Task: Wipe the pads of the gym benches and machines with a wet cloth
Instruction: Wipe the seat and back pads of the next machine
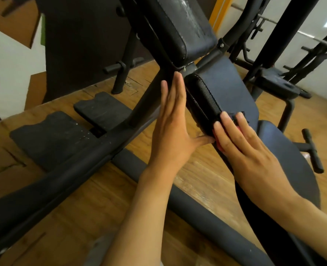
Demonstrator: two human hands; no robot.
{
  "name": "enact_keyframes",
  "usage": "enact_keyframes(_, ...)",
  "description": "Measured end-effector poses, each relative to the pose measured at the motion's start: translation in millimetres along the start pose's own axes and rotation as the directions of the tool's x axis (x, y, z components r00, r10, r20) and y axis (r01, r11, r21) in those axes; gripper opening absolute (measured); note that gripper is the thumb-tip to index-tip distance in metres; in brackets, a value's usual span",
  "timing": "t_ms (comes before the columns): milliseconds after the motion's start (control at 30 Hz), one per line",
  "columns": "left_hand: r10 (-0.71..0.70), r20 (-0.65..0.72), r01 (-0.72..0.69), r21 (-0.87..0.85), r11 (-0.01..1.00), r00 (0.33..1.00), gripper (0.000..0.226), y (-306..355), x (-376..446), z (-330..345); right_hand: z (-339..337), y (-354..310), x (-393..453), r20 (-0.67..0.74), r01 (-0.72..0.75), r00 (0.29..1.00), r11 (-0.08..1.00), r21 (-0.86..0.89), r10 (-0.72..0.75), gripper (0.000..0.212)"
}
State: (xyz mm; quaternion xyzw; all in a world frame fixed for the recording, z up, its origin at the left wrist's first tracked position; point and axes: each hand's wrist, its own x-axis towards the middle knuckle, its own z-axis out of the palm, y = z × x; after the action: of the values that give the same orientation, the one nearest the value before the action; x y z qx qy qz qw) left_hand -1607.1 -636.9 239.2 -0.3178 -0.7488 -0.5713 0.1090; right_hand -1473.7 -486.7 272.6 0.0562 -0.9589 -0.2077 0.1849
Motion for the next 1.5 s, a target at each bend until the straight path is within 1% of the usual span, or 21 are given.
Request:
enact_keyframes(33,-0.005,0.003,0.005,0.003,1.000,1.000,0.139,0.0,0.4,0.1,-0.7,-1.7,9.7,-0.017,0.011,1.000,1.000,0.011,-0.011,0.105)
enact_keyframes(100,-0.018,0.010,0.018,0.035,0.999,1.000,0.139,-0.7,1.7,0.9,-4.6,-10.6,47.0,-0.075,0.020,0.997,0.997,0.079,-0.014,0.092)
enact_keyframes(167,-0.017,0.003,0.017,0.097,0.995,1.000,0.136,-0.5,2.4,1.7,-11.9,-21.5,81.4,-0.130,0.003,0.991,0.989,0.149,0.016,0.077)
enact_keyframes(200,-0.016,-0.001,0.016,0.117,0.993,1.000,0.135,0.1,2.8,1.6,-12.2,-25.0,88.5,-0.149,-0.005,0.988,0.987,0.159,0.029,0.074)
enact_keyframes(300,0.004,0.001,-0.004,0.078,0.997,1.000,0.135,1.9,1.3,0.0,-0.9,-20.3,60.9,-0.143,-0.015,0.989,0.993,0.117,0.032,0.077)
enact_keyframes(367,0.057,0.010,-0.058,0.045,0.997,0.998,0.135,3.5,0.2,-0.8,8.7,-10.6,20.6,-0.126,-0.019,0.992,0.999,0.035,0.024,0.085)
enact_keyframes(433,0.092,0.018,-0.092,0.028,0.995,0.996,0.136,4.9,-0.7,-0.2,12.9,-3.4,-14.0,-0.055,-0.015,0.998,1.000,-0.023,0.014,0.094)
enact_keyframes(533,0.092,0.037,-0.092,0.007,0.996,0.995,0.142,7.1,-1.0,1.7,10.8,-2.7,-32.9,0.031,-0.054,0.998,0.998,-0.016,0.054,0.103)
enact_keyframes(600,0.090,0.034,-0.090,-0.001,0.996,0.995,0.142,8.0,-1.6,1.9,8.9,-6.7,-19.3,0.004,-0.075,0.997,0.997,0.025,0.075,0.100)
enact_keyframes(700,0.076,0.036,-0.076,-0.009,0.997,0.996,0.140,9.2,-1.0,2.8,-0.5,-18.5,27.8,-0.067,-0.076,0.994,0.985,0.155,0.087,0.088)
enact_keyframes(767,0.065,0.034,-0.065,0.005,0.998,0.997,0.140,9.4,-0.6,2.6,-9.0,-23.3,51.5,-0.067,-0.078,0.993,0.973,0.216,0.094,0.081)
enact_keyframes(800,0.066,0.038,-0.066,0.009,0.998,0.997,0.140,8.8,-0.9,2.6,-9.4,-23.0,51.5,-0.068,-0.075,0.994,0.975,0.208,0.091,0.080)
enact_keyframes(867,0.073,0.051,-0.073,0.009,0.997,0.996,0.140,6.1,-1.7,1.5,-1.1,-17.5,26.3,-0.048,-0.082,0.995,0.988,0.129,0.089,0.085)
enact_keyframes(933,0.075,0.064,-0.076,0.021,0.997,0.995,0.142,3.8,-2.7,-1.3,7.9,-11.1,-14.0,-0.002,-0.124,0.992,0.991,0.054,0.124,0.100)
enact_keyframes(1000,0.071,0.074,-0.076,0.056,0.996,0.995,0.143,3.8,-3.0,-2.9,9.5,-7.8,-34.3,0.021,-0.168,0.986,0.984,0.053,0.167,0.114)
enact_keyframes(1033,0.073,0.065,-0.077,0.074,0.994,0.995,0.143,3.8,-2.5,-2.3,10.3,-6.8,-30.6,0.001,-0.167,0.986,0.984,0.067,0.168,0.116)
enact_keyframes(1100,0.069,0.043,-0.072,0.093,0.993,0.997,0.143,5.4,-3.6,-0.2,8.2,-10.8,-3.0,-0.035,-0.149,0.987,0.981,0.127,0.155,0.107)
enact_keyframes(1233,0.066,0.011,-0.067,0.180,0.981,0.998,0.140,4.3,-2.3,2.4,-9.7,-23.1,76.9,-0.153,-0.038,0.985,0.966,0.254,0.079,0.079)
enact_keyframes(1300,0.046,0.004,-0.046,0.201,0.978,0.999,0.139,2.3,-0.5,2.6,-9.1,-24.5,86.1,-0.202,-0.015,0.977,0.969,0.246,0.066,0.073)
enact_keyframes(1333,0.043,0.006,-0.043,0.191,0.981,0.999,0.139,2.1,-0.3,2.4,-4.9,-23.2,78.2,-0.204,-0.016,0.977,0.974,0.225,0.063,0.073)
enact_keyframes(1500,0.054,0.007,-0.054,0.122,0.991,0.999,0.143,2.9,-0.9,0.3,16.5,-9.6,-0.7,-0.128,-0.044,0.991,0.999,0.015,0.046,0.101)
